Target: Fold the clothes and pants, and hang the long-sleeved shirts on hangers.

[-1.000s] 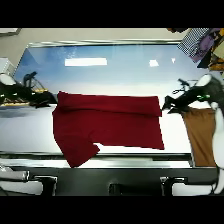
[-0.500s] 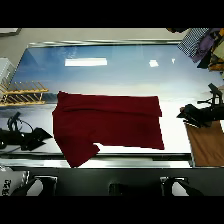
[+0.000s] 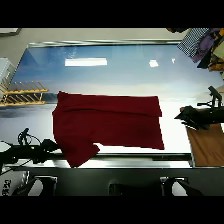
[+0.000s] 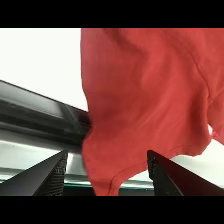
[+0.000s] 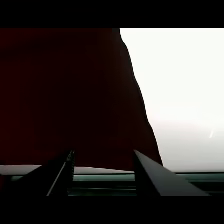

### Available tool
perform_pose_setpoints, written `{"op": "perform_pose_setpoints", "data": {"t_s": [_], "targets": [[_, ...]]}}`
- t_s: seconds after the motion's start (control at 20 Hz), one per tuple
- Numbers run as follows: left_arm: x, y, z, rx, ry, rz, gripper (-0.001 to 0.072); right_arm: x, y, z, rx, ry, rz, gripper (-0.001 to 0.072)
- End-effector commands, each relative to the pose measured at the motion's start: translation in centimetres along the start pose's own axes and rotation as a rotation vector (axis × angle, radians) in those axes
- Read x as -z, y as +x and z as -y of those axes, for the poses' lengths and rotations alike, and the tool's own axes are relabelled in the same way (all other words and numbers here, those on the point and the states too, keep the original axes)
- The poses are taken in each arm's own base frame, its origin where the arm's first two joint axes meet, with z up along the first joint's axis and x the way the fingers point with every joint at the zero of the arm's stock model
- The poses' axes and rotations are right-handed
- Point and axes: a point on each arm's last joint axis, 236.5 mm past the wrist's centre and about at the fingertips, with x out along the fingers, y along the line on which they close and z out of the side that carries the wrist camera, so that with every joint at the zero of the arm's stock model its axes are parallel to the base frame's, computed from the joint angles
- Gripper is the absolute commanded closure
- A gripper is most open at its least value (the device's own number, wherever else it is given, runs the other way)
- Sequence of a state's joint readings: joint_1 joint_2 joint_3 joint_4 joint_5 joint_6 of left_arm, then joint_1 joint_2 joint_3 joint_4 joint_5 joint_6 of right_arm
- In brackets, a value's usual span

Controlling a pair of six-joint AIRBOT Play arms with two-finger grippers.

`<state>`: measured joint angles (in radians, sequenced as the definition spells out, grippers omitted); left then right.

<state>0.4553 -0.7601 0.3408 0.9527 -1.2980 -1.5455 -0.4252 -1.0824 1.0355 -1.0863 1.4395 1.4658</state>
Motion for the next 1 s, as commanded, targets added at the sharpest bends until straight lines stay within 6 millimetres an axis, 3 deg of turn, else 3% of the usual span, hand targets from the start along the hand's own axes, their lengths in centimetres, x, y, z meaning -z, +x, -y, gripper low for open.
{"op": "perform_pose_setpoints", "data": {"t_s": [0.0, 0.2, 0.5, 0.55, 0.6, 0.7, 0.75, 0.85, 0.95], "targets": [[-0.9, 0.5, 0.5, 0.012, 0.001, 0.044, 0.0157, 0.0, 0.0, -0.1, -0.003, 0.001, 0.003, 0.0292], [-1.7, 1.7, 1.2, 0.007, 0.022, 0.070, 0.0157, -0.1, 0.0, -0.1, -0.003, 0.001, 0.006, 0.0292], [0.3, 4.7, 1.2, -0.043, 0.068, -0.053, 0.0157, -0.4, 0.0, 0.0, -0.002, 0.002, 0.017, 0.0292], [0.3, 4.9, 1.2, -0.047, 0.071, -0.056, 0.0183, -0.4, 0.0, 0.0, -0.002, 0.012, 0.018, 0.0292], [0.2, 4.9, 1.3, -0.044, 0.073, -0.050, 0.0277, -0.4, 0.0, -0.1, -0.005, 0.022, 0.018, 0.0292], [0.1, 4.9, 1.6, -0.031, 0.072, -0.044, 0.0657, -0.5, 0.0, -0.7, -0.032, 0.059, 0.020, 0.0293], [0.1, 4.9, 1.6, -0.031, 0.079, -0.045, 0.0692, -0.8, -0.1, -1.3, -0.059, 0.112, 0.032, 0.0291], [0.1, 4.9, 1.6, -0.031, 0.079, -0.046, 0.0692, -2.3, -1.0, -2.5, -0.142, 0.190, 0.075, 0.0290], [0.2, 4.9, 1.6, -0.031, 0.080, -0.047, 0.0692, -3.0, -1.5, -1.1, -0.160, 0.244, 0.087, 0.0290]]}}
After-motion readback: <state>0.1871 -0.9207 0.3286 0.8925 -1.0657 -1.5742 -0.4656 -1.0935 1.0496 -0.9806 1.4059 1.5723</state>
